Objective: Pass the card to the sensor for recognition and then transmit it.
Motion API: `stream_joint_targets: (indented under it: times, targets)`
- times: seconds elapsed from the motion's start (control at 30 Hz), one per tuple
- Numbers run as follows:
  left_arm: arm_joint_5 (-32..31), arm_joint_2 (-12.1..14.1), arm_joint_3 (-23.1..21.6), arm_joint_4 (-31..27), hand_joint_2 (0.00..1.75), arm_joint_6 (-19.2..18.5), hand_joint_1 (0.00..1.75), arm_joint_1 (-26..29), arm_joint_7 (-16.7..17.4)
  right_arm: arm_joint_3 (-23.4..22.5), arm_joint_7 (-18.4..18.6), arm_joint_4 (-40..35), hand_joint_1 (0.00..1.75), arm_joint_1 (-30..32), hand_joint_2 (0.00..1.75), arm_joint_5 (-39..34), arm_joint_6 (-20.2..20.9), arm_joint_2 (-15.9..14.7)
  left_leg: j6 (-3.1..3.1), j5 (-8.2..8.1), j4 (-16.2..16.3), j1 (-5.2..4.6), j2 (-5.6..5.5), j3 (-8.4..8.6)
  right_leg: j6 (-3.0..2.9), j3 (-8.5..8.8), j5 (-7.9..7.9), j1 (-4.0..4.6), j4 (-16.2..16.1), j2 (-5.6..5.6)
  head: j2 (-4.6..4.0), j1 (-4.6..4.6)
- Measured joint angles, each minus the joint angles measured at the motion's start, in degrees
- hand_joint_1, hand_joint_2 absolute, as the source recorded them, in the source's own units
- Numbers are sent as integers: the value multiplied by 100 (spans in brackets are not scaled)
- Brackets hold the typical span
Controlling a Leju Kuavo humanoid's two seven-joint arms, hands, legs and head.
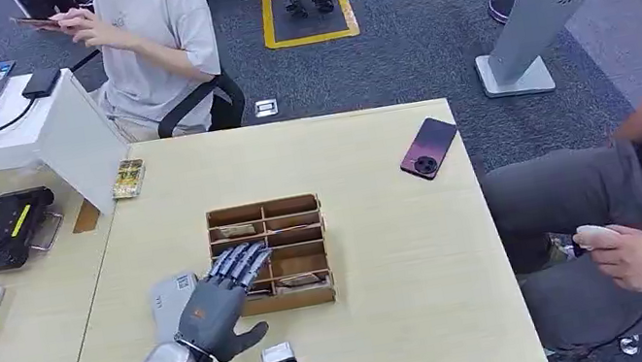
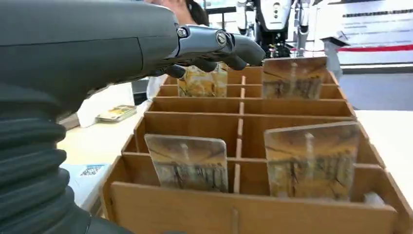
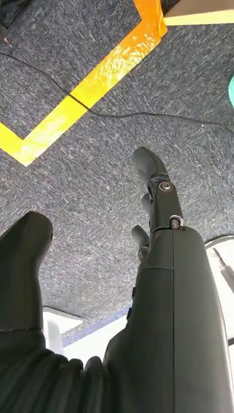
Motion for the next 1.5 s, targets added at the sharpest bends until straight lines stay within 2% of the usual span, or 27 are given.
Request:
stream_joint_targets:
  times: [0.43, 0.9, 1.0, 1.17, 1.5]
  targets:
    - [22, -52, 354, 335, 175, 42, 0, -93, 13, 0, 2, 0, 0, -2, 175, 4, 0, 0, 0, 0, 0, 0, 0, 0, 0, 0, 0, 0, 0, 0, 0, 0]
    - [91, -136, 411, 522, 175, 39, 0, -89, -74, 0, 28, 0, 0, -2, 175, 2, 4, 0, 0, 0, 0, 0, 0, -1, 0, 0, 0, 0, 0, 0, 0, 0]
    - [218, -136, 411, 522, 175, 37, 0, -88, -181, 0, 28, 0, 0, -2, 175, 2, 4, 0, 0, 0, 0, 0, 0, -1, 0, 0, 0, 0, 0, 0, 0, 0]
    - [885, -166, 433, 514, 175, -37, 0, -62, -523, 0, 15, 0, 0, -2, 175, -4, 2, 0, 0, 0, 0, 0, 0, -1, 0, 0, 0, 0, 0, 0, 0, 0]
    - [1027, -190, 439, 468, 175, -138, 0, -54, -564, 0, 7, 0, 0, -2, 175, -4, 0, 0, 0, 0, 0, 0, 0, -1, 0, 0, 0, 0, 0, 0, 0, 0]
